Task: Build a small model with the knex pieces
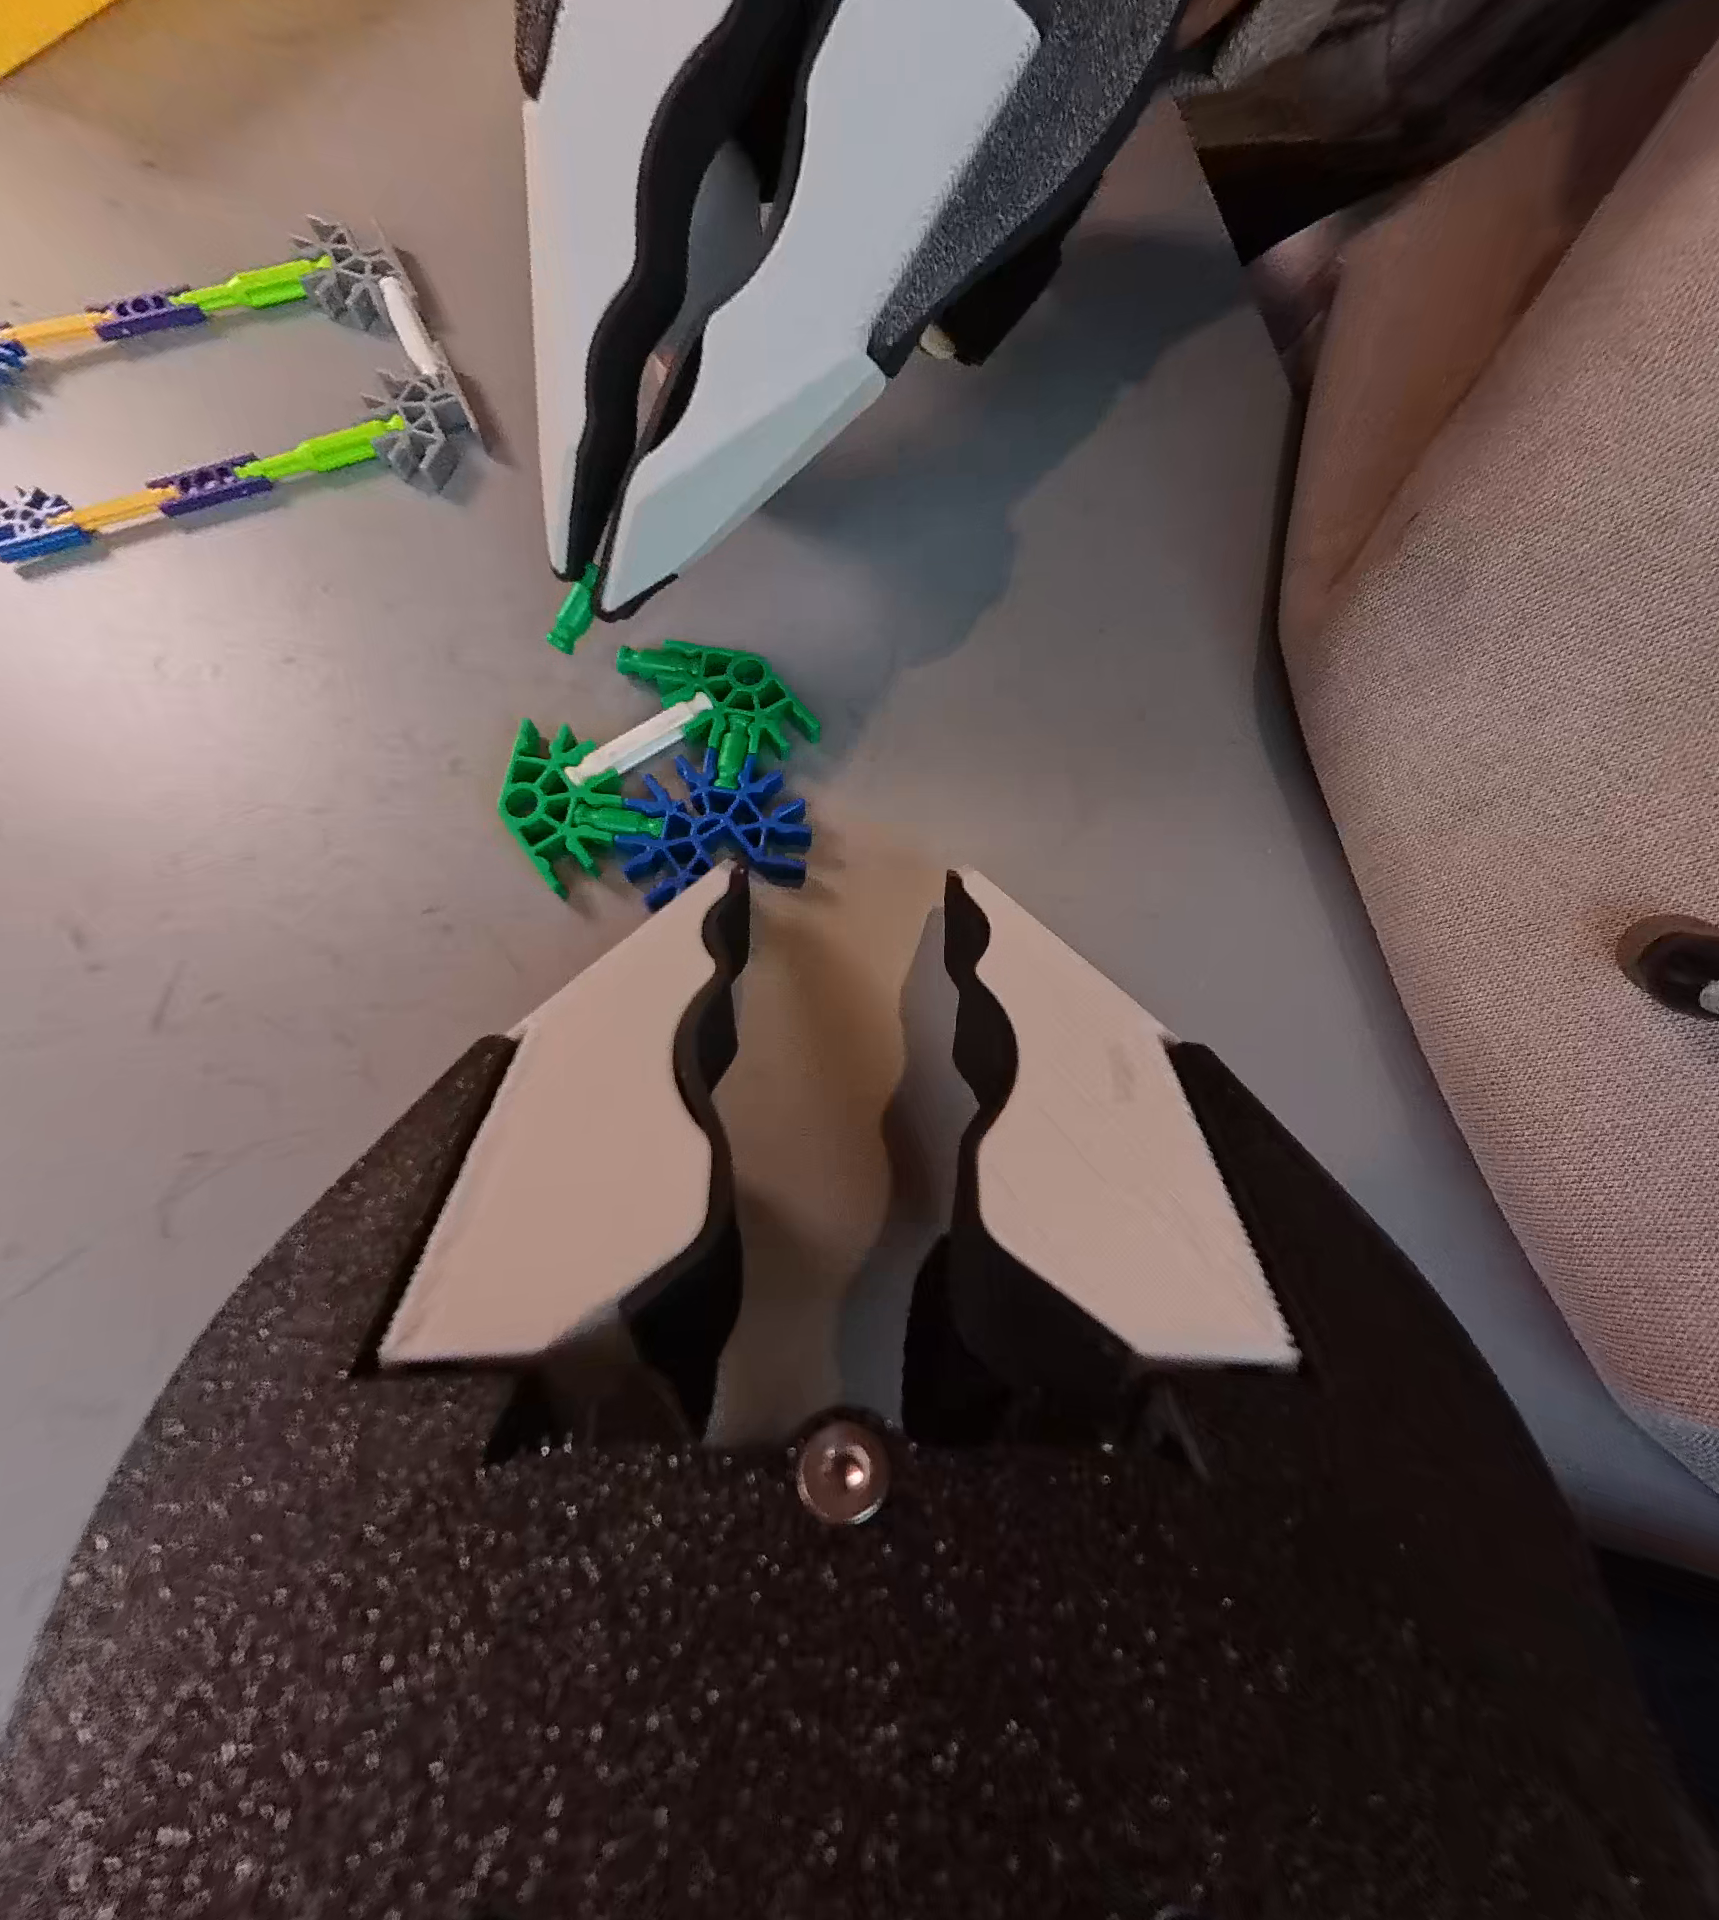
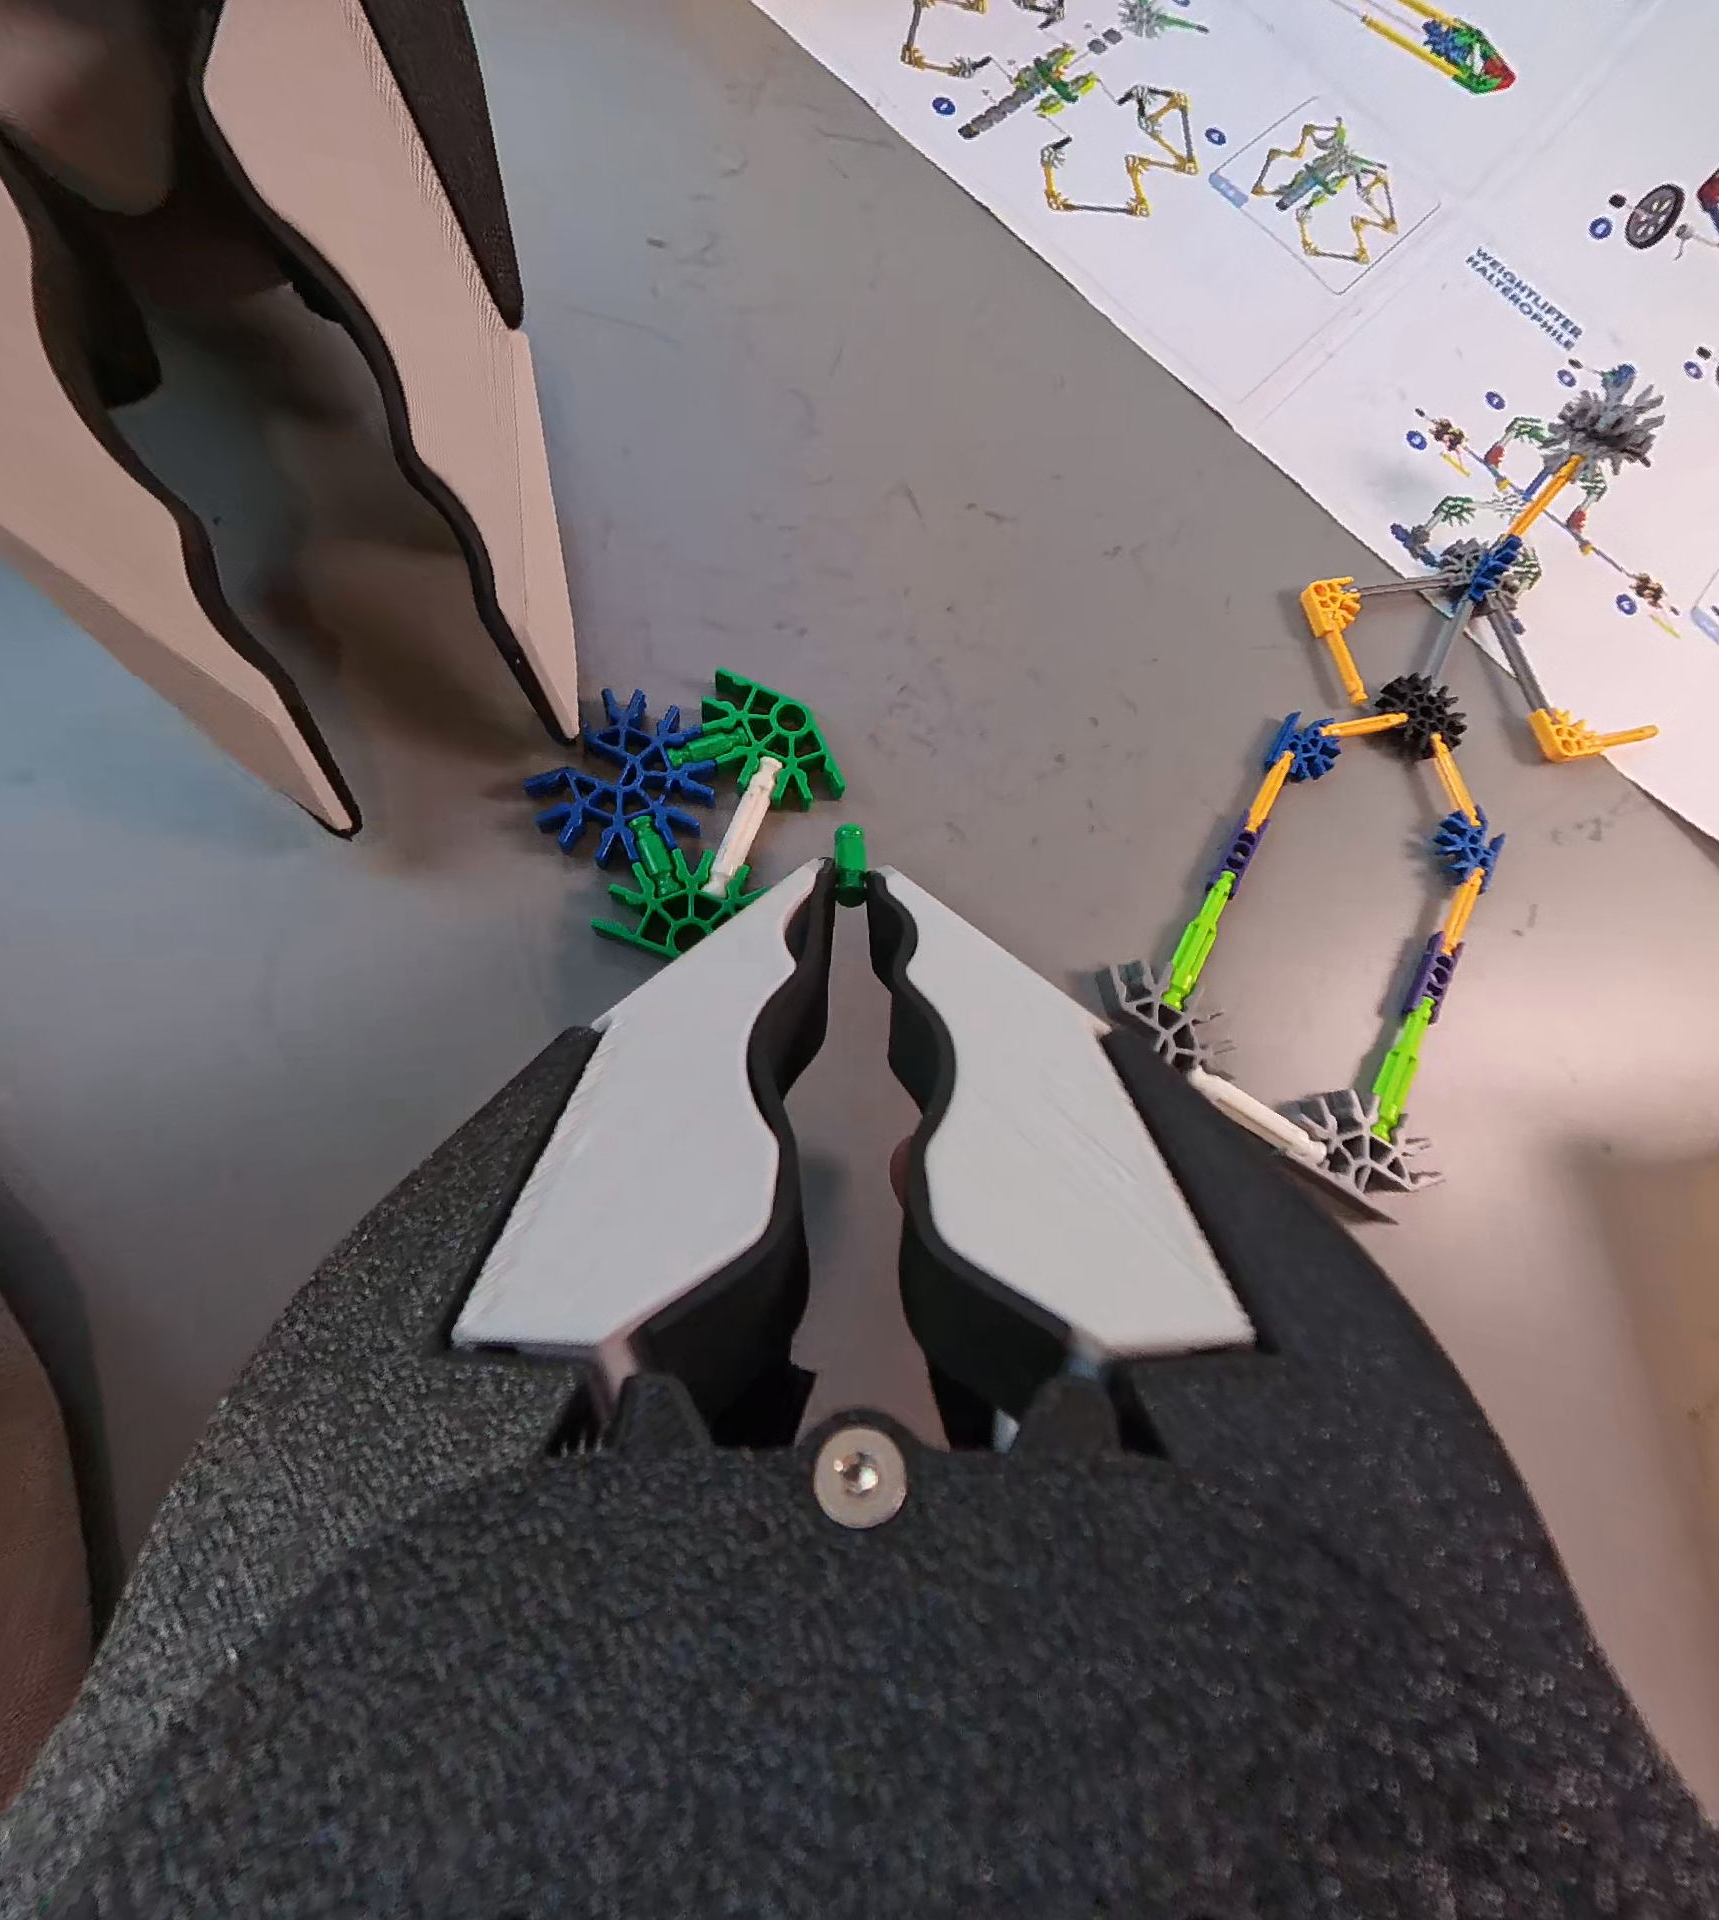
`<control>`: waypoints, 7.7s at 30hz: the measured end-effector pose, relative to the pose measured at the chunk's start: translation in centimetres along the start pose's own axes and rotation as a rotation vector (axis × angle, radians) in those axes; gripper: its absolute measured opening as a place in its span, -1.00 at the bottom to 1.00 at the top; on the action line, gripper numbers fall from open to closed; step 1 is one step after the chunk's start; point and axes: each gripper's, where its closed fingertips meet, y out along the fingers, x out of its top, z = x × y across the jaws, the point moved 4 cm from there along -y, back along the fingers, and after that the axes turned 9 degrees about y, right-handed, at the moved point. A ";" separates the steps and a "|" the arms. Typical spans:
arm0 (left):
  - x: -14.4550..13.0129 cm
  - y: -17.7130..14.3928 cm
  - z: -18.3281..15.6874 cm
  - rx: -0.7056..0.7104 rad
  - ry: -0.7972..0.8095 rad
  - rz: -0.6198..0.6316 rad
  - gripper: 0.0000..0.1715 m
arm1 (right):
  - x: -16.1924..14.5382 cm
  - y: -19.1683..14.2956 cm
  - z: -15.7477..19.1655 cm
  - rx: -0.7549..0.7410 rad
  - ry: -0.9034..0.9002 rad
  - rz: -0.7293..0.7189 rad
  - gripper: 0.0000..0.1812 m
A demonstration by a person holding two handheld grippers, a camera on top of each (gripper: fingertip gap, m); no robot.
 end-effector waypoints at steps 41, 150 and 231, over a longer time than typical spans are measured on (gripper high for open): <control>-1.0 0.0 2.7 0.153 -0.034 0.035 -0.52 | 1.8 2.7 -0.1 0.323 -0.228 0.177 -1.00; -5.3 -6.0 3.8 0.303 -0.136 0.165 -0.48 | 5.3 1.7 -2.7 0.453 0.005 -0.279 -0.70; -11.5 -36.5 0.6 1.240 -0.676 0.239 -0.72 | 4.9 1.7 -2.7 0.371 -0.070 -0.271 -0.66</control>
